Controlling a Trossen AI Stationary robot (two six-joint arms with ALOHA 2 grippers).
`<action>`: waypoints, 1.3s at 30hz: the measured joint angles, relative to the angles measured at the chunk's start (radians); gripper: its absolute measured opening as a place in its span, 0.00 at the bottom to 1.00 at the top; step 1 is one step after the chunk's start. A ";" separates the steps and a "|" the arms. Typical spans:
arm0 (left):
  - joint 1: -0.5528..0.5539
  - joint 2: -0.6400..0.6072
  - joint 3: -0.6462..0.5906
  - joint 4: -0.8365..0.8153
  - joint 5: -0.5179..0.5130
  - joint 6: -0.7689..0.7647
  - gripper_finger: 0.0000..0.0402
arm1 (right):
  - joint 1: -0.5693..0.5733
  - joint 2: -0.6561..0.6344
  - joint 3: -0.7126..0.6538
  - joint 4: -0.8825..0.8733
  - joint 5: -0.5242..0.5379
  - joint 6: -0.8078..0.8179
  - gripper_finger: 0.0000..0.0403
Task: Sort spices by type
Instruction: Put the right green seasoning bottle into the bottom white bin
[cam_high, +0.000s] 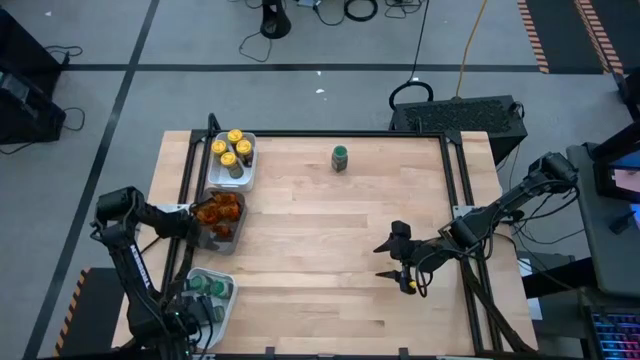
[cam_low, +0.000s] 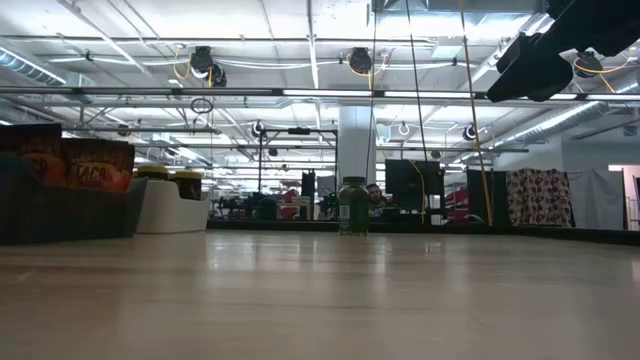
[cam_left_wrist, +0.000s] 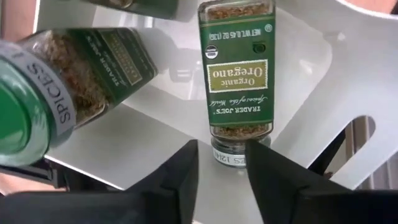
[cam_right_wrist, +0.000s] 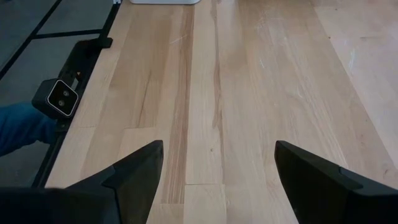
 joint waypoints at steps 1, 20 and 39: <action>0.000 0.000 0.000 0.000 0.000 -0.019 0.36 | 0.000 0.000 0.000 0.000 0.000 0.000 0.72; 0.000 0.000 -0.003 0.017 0.000 -0.098 0.67 | 0.000 0.000 0.000 0.000 0.000 -0.015 0.72; -0.002 0.001 -0.056 0.131 -0.004 -0.040 0.67 | 0.000 0.000 0.000 -0.001 0.000 -0.028 0.72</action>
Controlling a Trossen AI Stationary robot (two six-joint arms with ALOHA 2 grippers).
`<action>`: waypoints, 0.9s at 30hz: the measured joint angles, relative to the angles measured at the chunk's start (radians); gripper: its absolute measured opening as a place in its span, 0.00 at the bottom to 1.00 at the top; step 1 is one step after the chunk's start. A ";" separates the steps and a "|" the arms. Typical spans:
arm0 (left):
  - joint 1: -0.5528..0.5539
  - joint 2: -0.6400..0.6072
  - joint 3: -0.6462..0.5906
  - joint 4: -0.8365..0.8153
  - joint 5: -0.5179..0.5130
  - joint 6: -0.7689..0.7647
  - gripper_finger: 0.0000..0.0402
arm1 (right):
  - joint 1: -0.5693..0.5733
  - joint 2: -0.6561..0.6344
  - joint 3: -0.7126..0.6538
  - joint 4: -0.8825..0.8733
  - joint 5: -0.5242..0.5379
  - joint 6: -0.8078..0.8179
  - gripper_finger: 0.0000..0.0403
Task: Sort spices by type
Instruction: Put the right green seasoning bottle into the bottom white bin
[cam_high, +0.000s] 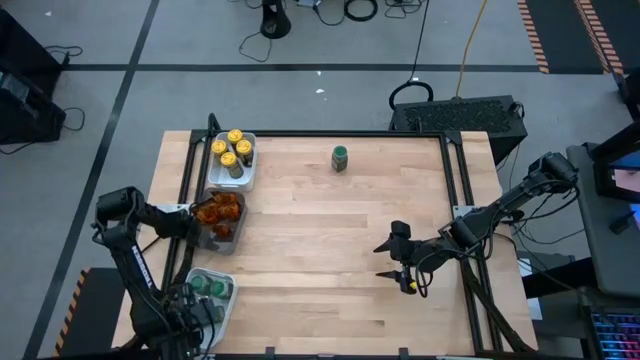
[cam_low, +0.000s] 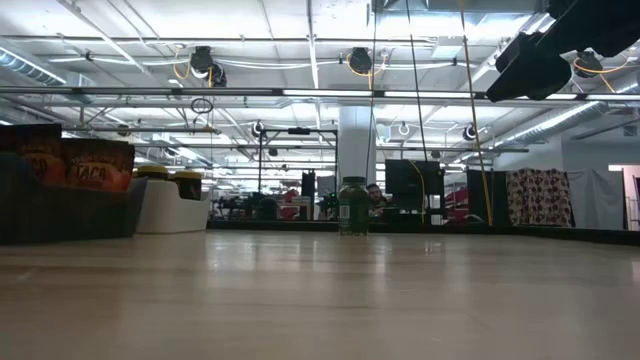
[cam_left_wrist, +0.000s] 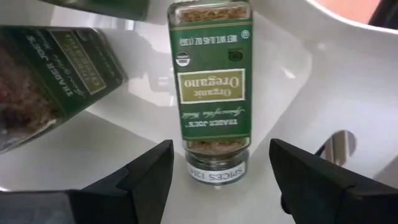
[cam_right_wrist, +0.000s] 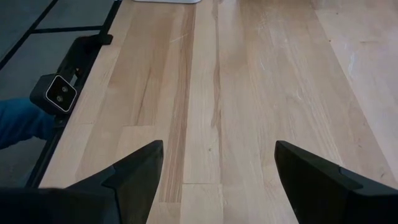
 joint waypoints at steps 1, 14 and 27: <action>0.000 0.001 -0.003 0.000 -0.003 0.000 0.67 | 0.000 0.000 0.000 0.000 0.000 -0.002 0.72; 0.001 -0.001 -0.100 0.133 -0.004 -0.006 0.67 | 0.000 0.000 0.000 -0.015 0.000 -0.002 0.72; 0.001 -0.002 -0.126 0.129 -0.013 -0.006 0.62 | 0.000 0.000 0.000 -0.015 0.000 -0.006 0.72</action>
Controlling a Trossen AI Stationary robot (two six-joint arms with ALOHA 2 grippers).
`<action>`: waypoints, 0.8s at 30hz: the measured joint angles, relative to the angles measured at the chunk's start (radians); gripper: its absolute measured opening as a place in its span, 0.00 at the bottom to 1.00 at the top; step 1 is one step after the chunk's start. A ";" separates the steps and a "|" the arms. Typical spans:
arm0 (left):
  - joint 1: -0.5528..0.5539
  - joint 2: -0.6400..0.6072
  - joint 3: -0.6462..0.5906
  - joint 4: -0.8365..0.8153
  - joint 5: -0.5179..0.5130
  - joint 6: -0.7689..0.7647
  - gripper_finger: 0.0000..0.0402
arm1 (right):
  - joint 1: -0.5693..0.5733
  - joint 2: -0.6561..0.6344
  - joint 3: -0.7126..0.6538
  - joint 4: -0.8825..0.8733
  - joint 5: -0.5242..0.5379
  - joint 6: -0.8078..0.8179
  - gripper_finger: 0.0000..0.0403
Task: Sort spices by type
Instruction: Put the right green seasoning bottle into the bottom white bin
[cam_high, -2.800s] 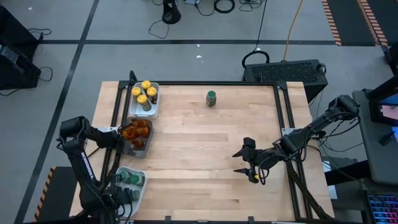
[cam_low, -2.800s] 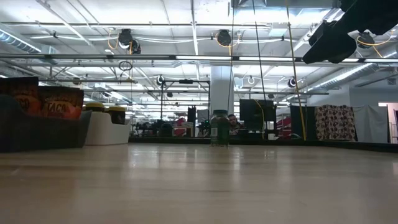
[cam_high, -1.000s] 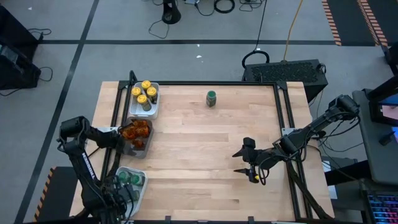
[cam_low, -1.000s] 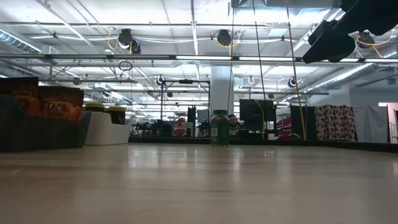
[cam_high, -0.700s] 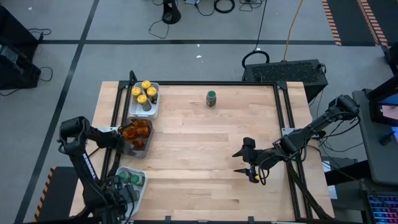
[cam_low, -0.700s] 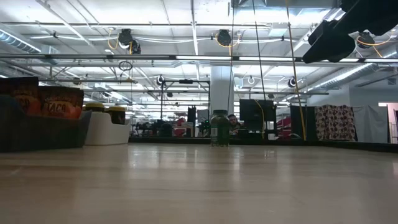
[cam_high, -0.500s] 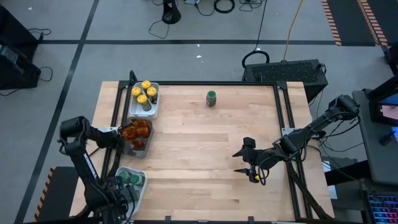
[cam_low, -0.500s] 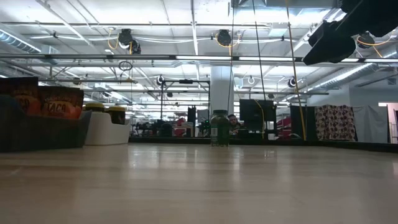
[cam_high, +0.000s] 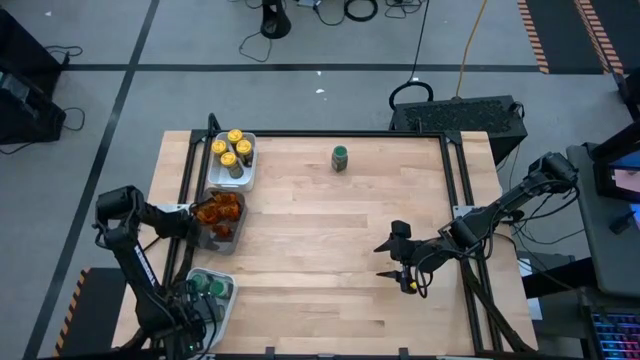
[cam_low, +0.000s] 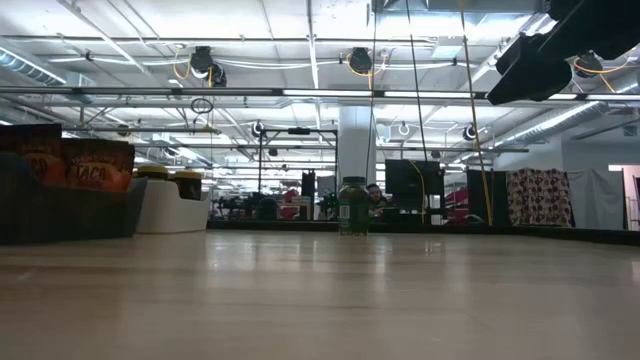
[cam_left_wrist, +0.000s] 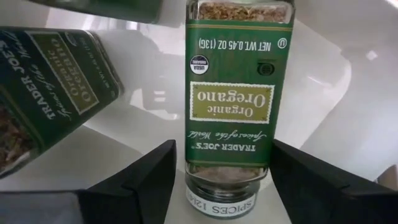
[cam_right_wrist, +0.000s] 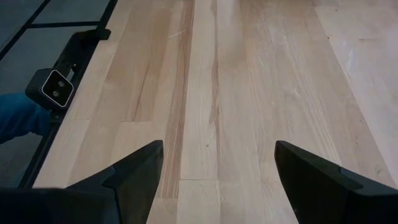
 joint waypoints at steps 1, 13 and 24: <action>0.000 0.000 0.000 0.000 0.003 0.000 0.61 | 0.000 0.000 0.000 0.000 0.000 0.000 0.72; 0.001 0.001 -0.003 0.004 0.022 0.002 0.47 | 0.000 0.000 0.000 0.000 0.000 0.000 0.72; 0.000 -0.057 0.000 -0.008 -0.032 0.006 0.46 | 0.000 0.000 0.000 0.000 0.000 0.000 0.72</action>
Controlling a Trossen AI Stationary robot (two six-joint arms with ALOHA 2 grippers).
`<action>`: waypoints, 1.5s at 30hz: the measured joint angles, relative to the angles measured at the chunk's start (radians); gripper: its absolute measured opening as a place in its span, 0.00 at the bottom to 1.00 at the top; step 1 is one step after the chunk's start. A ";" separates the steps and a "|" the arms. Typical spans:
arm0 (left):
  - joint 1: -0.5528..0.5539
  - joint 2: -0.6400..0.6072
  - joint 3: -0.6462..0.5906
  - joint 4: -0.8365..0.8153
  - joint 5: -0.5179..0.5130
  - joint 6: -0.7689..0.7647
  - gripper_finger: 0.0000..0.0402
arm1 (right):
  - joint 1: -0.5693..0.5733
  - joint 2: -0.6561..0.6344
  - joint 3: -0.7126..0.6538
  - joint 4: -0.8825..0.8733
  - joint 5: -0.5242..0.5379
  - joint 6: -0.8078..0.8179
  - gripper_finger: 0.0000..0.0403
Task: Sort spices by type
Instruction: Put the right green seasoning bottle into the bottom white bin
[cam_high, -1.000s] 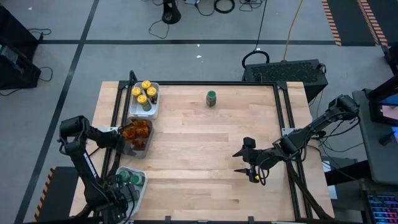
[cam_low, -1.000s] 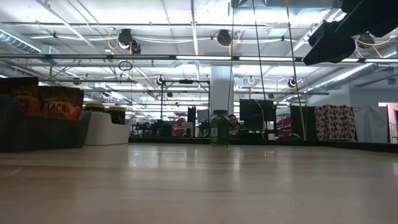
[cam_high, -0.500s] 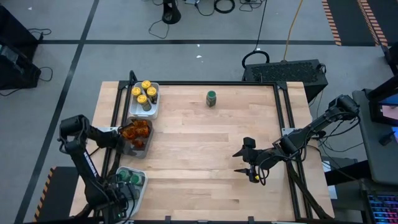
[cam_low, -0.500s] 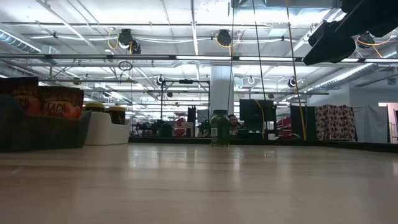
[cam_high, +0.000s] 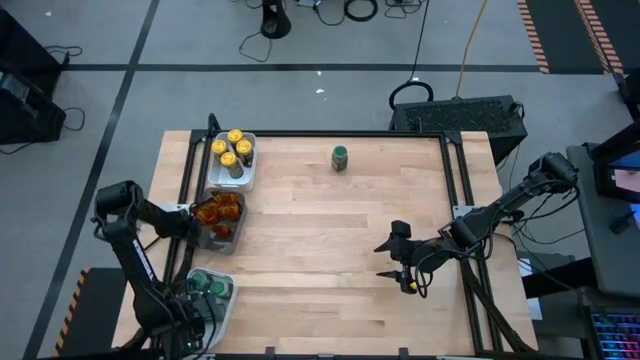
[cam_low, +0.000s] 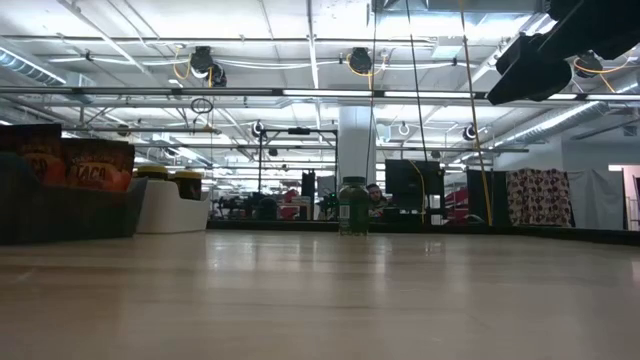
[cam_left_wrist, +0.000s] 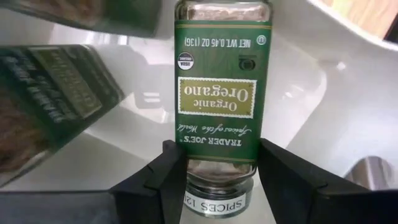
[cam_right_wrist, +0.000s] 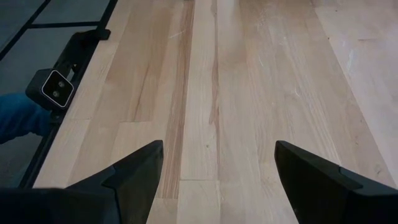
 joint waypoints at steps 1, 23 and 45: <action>0.001 -0.009 0.001 -0.007 0.000 0.000 0.46 | 0.000 0.000 0.000 0.000 0.000 0.000 0.72; 0.000 -0.134 0.149 -0.251 -0.006 -0.006 0.37 | 0.000 0.000 0.000 0.033 0.009 -0.015 0.72; 0.001 -0.076 0.130 -0.175 -0.024 -0.139 0.39 | -0.001 0.000 0.000 0.077 0.009 -0.045 0.72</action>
